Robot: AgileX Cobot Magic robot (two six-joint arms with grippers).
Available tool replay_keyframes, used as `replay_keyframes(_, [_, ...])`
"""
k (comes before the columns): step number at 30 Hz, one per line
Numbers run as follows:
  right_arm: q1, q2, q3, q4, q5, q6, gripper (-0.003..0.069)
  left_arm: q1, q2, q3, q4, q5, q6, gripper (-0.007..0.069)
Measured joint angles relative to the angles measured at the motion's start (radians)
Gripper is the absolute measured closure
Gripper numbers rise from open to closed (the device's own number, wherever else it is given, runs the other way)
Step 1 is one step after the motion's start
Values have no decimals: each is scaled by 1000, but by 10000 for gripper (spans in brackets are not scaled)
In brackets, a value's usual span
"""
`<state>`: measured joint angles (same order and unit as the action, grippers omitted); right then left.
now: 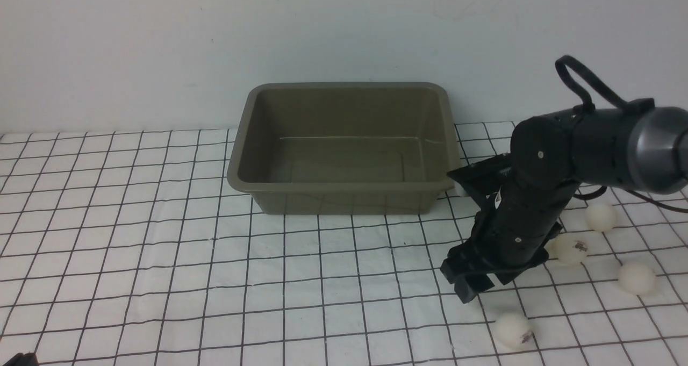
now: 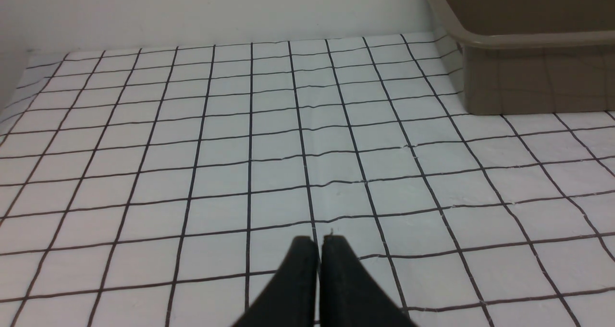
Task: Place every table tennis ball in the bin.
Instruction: Use the right arm to clamp the table tennis ball closest to it
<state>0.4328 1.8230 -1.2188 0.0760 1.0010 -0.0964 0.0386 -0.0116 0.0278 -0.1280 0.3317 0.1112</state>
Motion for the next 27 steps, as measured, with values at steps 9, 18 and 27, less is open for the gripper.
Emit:
replay_keyframes(9, [0, -200, 22, -48, 132, 44, 183, 0, 0, 0, 0, 0, 0, 629])
replay_keyframes(18, [0, -396, 292, -28, 41, 74, 183, 0, 0, 0, 0, 0, 0, 629])
replay_keyframes(27, [0, -345, 347, 1, -102, 77, 183, 0, 0, 0, 0, 0, 0, 629])
